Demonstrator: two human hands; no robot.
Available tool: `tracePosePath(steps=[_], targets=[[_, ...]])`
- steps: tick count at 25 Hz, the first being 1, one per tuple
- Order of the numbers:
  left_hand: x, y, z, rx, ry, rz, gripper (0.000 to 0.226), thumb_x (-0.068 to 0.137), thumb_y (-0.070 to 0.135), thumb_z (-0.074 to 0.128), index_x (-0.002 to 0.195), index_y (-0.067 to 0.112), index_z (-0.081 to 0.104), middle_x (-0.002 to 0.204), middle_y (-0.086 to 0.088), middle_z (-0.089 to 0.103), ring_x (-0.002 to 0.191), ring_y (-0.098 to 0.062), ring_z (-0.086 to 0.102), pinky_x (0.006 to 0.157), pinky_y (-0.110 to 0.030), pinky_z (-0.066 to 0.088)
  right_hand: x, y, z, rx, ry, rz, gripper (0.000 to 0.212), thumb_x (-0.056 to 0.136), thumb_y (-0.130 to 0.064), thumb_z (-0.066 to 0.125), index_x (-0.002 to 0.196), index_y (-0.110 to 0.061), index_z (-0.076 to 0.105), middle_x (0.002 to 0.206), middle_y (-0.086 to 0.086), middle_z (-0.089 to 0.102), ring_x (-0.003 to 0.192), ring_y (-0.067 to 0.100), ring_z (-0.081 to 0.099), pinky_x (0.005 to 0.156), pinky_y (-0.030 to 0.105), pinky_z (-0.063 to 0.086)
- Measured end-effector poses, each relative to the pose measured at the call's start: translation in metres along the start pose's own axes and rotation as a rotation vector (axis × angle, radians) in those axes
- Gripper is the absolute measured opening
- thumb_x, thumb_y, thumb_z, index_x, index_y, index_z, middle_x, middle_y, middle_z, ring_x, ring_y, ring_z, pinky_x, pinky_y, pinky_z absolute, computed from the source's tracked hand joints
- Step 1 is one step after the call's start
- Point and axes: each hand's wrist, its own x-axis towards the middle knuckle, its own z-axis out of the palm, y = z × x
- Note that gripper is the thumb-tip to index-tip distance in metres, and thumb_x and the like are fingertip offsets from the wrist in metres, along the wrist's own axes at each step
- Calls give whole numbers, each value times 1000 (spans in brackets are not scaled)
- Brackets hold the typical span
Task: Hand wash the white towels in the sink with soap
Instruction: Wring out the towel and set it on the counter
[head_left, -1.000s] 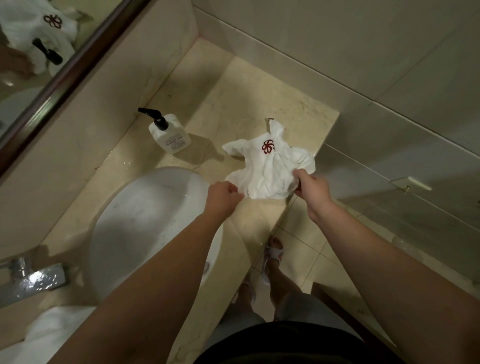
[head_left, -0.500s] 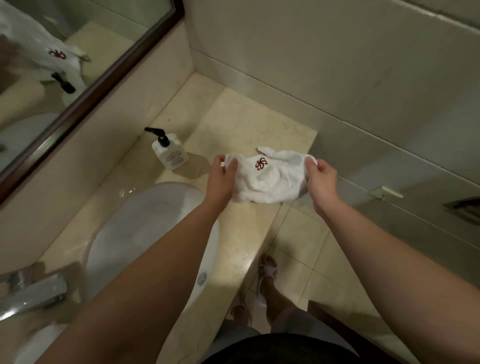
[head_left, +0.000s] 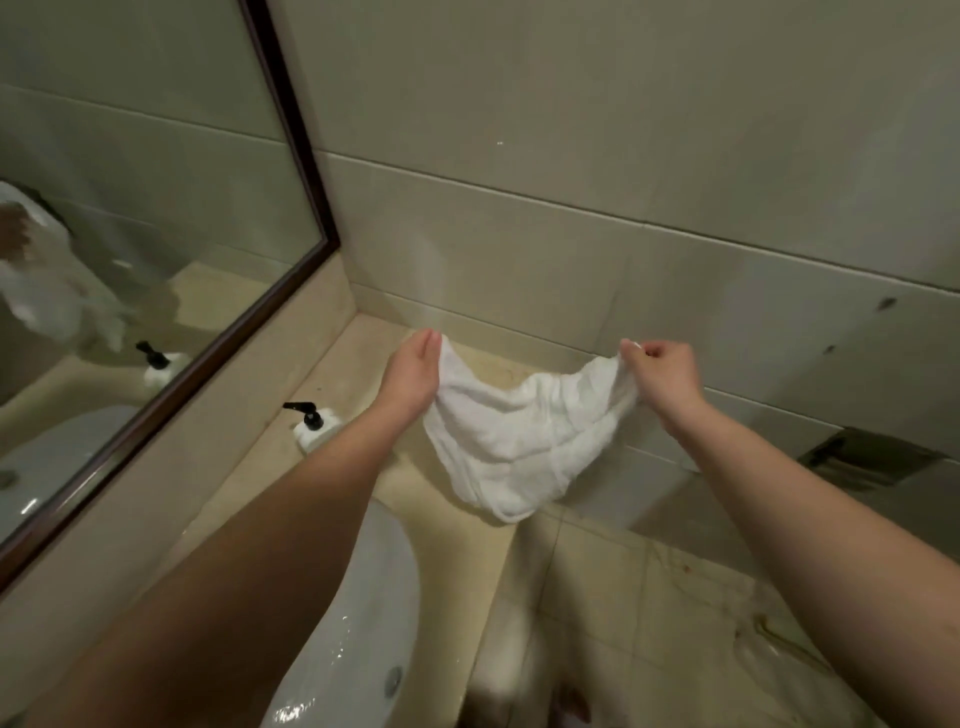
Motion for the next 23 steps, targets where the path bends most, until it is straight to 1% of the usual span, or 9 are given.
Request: tracePosePath(steps=[3,7,11,13,16,17,19,21,23], targets=[[7,30,-7,56,133,-54,36,109,26,32,104,2,58,109,-21,62,103,-32,57,81,-34,36,17,-18,-31,-60,-17,41,41,88,-27,66,53,-15,50,54,7,47,60,26,53,62,48,52],[18,70,-12,-84,271,-144,34,106,25,41,96,0,62,88,-12,58,83,-23,53,74,-34,37,27,-27,-77,192,-115,292,19,88,-21,69,88,-5,60,74,12,59,61,25,58,58,34,47],[29,105,-16,-748,94,-210,13,99,8,56,90,8,65,66,2,69,60,-9,63,63,-24,50,29,-37,-96,496,-107,278,17,96,-11,57,79,-9,57,58,5,60,47,16,57,44,23,45],[31,105,-15,-604,97,-125,15,102,13,52,92,16,62,74,3,66,64,-8,58,59,-23,47,36,-42,-99,540,-36,220,20,97,-13,51,77,-14,53,68,9,53,57,22,50,52,26,38],[32,99,-6,-40,107,-10,13,103,21,48,104,14,59,87,-2,58,75,-16,50,64,-29,38,39,-39,-96,482,-42,196,22,97,-14,51,75,-15,50,69,10,46,59,21,41,56,27,28],[33,102,-4,-26,107,-23,13,103,20,49,105,13,60,87,-3,59,79,-18,51,65,-29,39,39,-39,-95,484,-38,191,22,98,-16,53,76,-16,51,69,10,48,59,21,43,57,27,30],[36,113,-8,-444,97,-107,11,102,17,55,100,10,62,80,-1,65,77,-16,60,62,-24,46,39,-46,-97,593,-28,172,17,98,-20,56,83,-15,56,73,8,57,61,21,53,58,26,40],[37,115,-16,-821,-60,-214,20,102,27,55,98,10,66,79,2,71,72,-10,67,64,-23,52,42,-51,-103,861,-93,198,17,98,-27,57,92,-12,61,77,7,66,72,20,65,66,29,55],[23,102,-18,-578,-233,-348,24,99,38,57,91,17,67,73,6,68,68,-9,62,68,-25,50,43,-46,-101,828,-219,312,21,97,-34,58,92,-14,61,78,5,66,73,19,65,64,29,58]])
